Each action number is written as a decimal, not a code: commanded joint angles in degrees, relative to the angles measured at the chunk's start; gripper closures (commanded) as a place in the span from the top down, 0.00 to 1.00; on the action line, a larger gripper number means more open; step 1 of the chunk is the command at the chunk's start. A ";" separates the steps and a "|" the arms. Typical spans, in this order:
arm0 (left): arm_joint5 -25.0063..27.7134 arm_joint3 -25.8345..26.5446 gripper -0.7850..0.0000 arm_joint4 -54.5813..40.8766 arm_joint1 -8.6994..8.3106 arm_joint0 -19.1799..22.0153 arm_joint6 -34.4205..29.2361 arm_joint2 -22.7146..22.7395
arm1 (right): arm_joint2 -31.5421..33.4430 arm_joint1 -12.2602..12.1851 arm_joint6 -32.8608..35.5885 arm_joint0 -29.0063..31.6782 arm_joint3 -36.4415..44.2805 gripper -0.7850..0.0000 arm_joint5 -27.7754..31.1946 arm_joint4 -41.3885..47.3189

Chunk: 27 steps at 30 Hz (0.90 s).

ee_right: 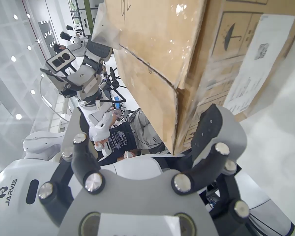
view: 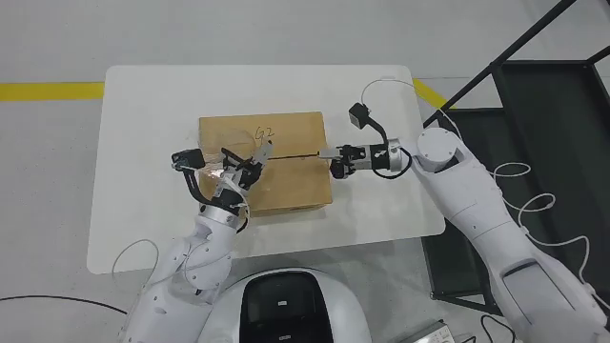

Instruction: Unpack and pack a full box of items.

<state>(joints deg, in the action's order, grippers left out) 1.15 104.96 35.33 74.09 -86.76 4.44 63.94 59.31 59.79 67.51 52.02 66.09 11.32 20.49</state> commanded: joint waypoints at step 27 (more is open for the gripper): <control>14.53 1.29 1.00 -2.11 -0.64 -5.12 1.64 5.10 | 13.38 -3.82 -4.17 8.52 10.13 1.00 -4.69 -0.82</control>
<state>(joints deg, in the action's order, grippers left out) 15.36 106.14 33.34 73.48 -91.68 5.71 68.69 72.60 56.00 63.46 60.45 75.96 6.81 19.75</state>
